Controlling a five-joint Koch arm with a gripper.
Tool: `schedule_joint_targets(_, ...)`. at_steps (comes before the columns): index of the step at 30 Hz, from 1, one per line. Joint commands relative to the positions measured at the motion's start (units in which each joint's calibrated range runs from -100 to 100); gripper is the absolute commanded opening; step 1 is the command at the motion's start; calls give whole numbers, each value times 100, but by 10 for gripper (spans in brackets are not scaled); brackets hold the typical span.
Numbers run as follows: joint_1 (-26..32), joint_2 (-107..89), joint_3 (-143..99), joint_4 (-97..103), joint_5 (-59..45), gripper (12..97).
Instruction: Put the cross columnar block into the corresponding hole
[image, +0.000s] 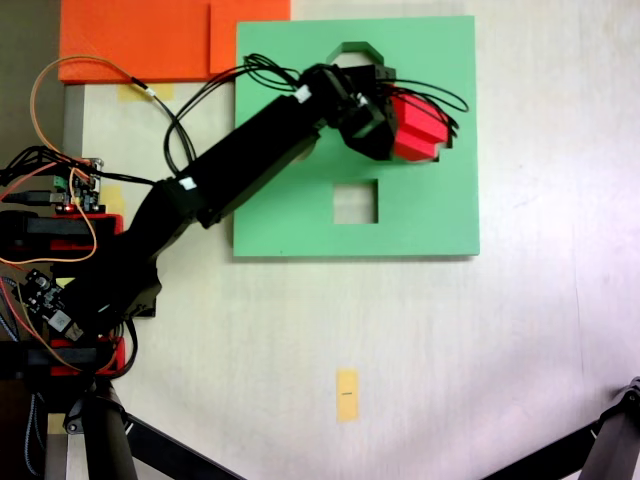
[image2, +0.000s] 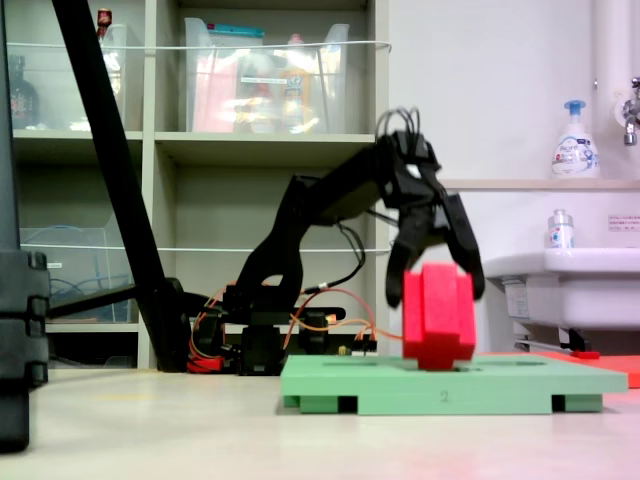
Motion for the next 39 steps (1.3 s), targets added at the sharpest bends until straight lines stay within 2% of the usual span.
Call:
schedule_joint_targets(1,44,-1050,149,-393,39,314)
schedule_joint_targets(8,54,-1371,139,-846,39,314)
schedule_joint_targets(15,49,-477,119,-932,29,315)
schedule_joint_targets(34,-156,528,348,551,-249,332)
schedule_joint_targets(39,-156,514,707,753,-425,367)
